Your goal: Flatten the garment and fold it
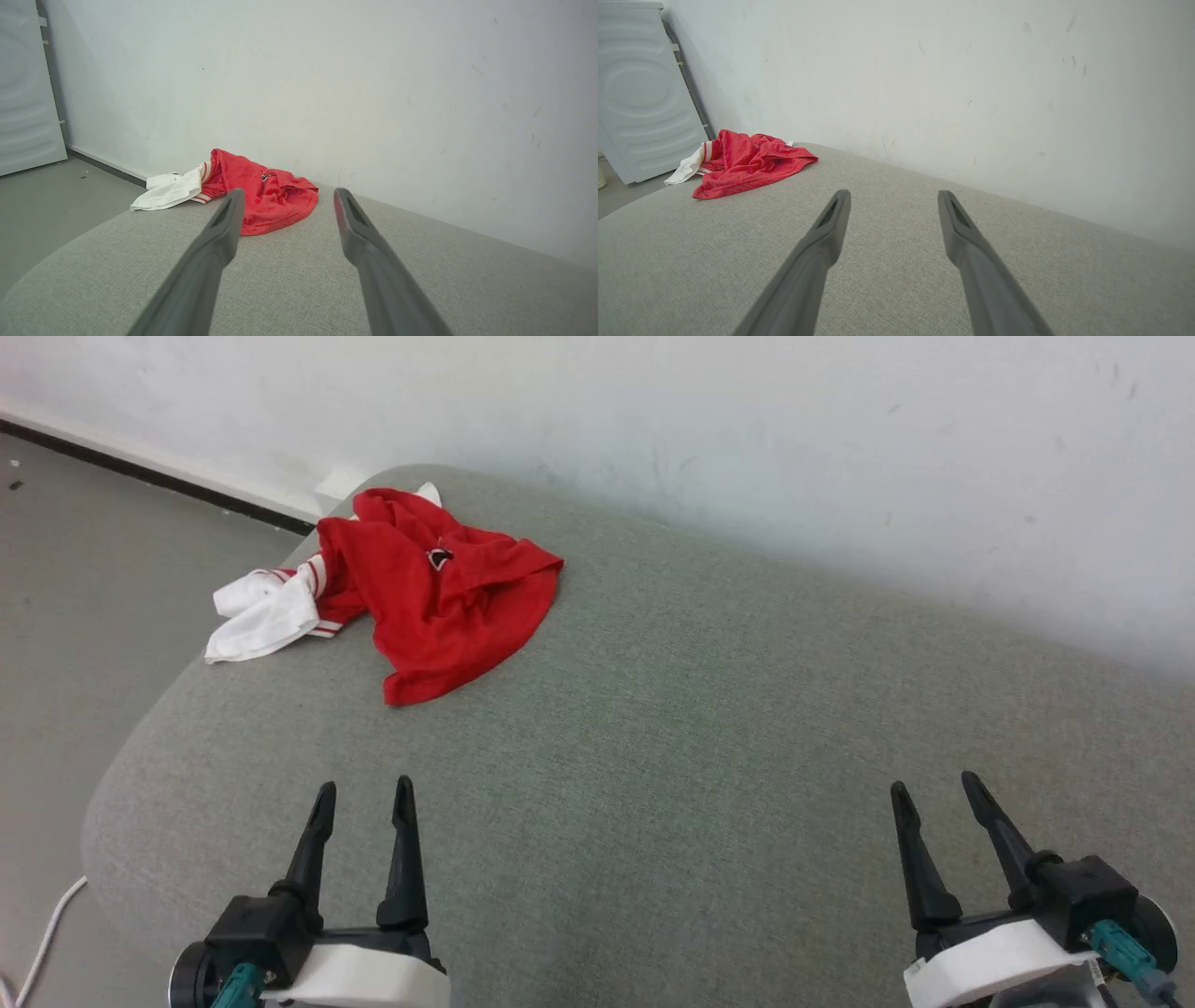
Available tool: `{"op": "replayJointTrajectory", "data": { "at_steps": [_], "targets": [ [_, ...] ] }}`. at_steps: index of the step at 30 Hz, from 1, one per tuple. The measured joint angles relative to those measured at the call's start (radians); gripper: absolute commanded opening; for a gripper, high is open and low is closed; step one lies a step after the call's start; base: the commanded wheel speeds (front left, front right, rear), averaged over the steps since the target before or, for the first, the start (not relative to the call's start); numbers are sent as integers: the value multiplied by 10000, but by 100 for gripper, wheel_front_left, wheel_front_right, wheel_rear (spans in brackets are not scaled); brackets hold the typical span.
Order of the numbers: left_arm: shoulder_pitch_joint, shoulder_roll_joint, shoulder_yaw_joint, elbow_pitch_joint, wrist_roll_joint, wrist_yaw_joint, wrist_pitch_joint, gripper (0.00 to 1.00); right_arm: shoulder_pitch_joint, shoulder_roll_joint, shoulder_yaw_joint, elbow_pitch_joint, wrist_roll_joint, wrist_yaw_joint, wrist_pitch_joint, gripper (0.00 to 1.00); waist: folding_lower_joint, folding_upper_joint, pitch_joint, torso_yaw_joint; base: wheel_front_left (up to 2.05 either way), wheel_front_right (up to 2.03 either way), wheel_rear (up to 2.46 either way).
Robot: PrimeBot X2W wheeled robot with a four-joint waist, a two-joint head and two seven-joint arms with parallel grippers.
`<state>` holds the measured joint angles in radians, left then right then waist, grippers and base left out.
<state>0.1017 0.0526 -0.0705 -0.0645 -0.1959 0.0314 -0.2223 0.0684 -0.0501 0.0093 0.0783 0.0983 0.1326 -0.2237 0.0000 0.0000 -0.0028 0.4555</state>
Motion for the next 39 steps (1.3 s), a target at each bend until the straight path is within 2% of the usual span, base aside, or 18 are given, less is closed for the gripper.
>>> {"op": "replayJointTrajectory", "data": {
  "at_steps": [16,25,31,34,37,39],
  "targets": [
    [35,0,-79,-31,-347,52,-341,100,118,0,13,71,144,-2,-305,100,0,0,36,629,0,0,0],
    [86,0,-132,-40,-339,42,-347,100,179,2,38,111,192,-2,-328,100,-1,0,-119,608,0,0,0],
    [85,-6,-226,-685,-322,-242,-347,100,199,2,52,96,263,-2,-330,100,-1,0,-169,507,0,0,0],
    [-535,213,-136,-1476,-320,-349,-75,100,206,6,-6,27,259,-8,-332,100,-1,0,-79,499,0,0,0],
    [-1794,663,104,-2347,-259,-391,742,100,208,2,-100,-42,234,-10,-332,100,-1,0,82,496,0,0,0],
    [-2778,746,282,-2610,-504,-403,1310,100,207,6,-190,-136,153,-10,-334,100,0,0,230,494,0,0,0]
  ]
}}
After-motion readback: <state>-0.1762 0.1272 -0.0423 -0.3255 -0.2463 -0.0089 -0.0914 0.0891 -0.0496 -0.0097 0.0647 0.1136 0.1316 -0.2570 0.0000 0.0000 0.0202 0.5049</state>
